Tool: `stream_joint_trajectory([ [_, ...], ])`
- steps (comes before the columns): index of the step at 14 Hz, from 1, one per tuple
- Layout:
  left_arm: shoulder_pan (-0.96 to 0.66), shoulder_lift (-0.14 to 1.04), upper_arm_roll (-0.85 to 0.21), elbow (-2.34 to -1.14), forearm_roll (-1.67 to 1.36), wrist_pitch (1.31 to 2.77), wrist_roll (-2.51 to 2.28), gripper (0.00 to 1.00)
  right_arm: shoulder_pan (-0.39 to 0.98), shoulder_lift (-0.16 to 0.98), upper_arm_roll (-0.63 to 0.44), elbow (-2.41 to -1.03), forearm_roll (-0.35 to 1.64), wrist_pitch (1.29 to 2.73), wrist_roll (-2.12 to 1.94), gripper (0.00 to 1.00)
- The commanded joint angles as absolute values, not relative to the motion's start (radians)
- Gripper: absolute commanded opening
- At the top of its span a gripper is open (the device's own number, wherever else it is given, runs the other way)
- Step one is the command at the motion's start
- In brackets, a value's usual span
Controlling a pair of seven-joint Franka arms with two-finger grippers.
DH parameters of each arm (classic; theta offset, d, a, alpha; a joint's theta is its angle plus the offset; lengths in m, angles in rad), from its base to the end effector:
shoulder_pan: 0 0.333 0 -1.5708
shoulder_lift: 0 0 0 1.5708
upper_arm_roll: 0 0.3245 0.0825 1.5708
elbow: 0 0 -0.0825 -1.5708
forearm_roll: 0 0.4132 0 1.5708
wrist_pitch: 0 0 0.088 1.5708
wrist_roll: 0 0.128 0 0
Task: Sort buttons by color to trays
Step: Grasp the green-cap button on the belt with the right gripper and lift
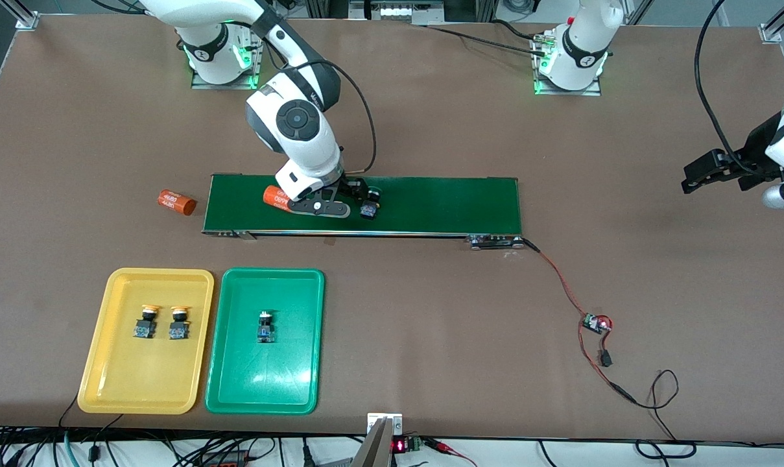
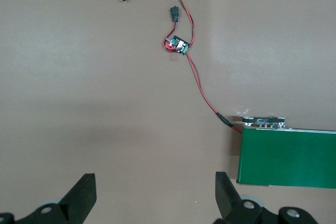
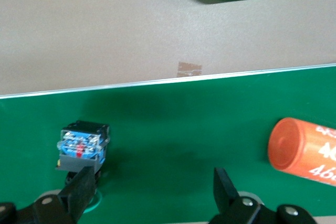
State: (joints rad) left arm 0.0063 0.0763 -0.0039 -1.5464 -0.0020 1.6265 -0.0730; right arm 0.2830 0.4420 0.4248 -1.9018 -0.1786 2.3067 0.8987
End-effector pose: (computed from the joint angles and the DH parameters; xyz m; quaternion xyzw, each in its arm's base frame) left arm 0.6124 0.0013 0.5836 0.9993 0.0378 0.0019 0.0012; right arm 0.5070 0.4125 0.2537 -0.9983 0.0539 0.0128 0.0188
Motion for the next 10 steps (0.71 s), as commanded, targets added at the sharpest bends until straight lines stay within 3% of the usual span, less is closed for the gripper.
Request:
stream_joint_trajectory([
  [1,0.018,0.08,-0.002,-1.536,-0.029,1.614,-0.06,1.0,0.288,0.456,0.423,-1.885,-0.206,2.304,0.925,1.0],
  [10,0.018,0.081,0.0,-1.536,-0.028,1.62,-0.058,1.0,0.288,0.468,0.425,-1.887,-0.305,2.304,0.911,1.0],
])
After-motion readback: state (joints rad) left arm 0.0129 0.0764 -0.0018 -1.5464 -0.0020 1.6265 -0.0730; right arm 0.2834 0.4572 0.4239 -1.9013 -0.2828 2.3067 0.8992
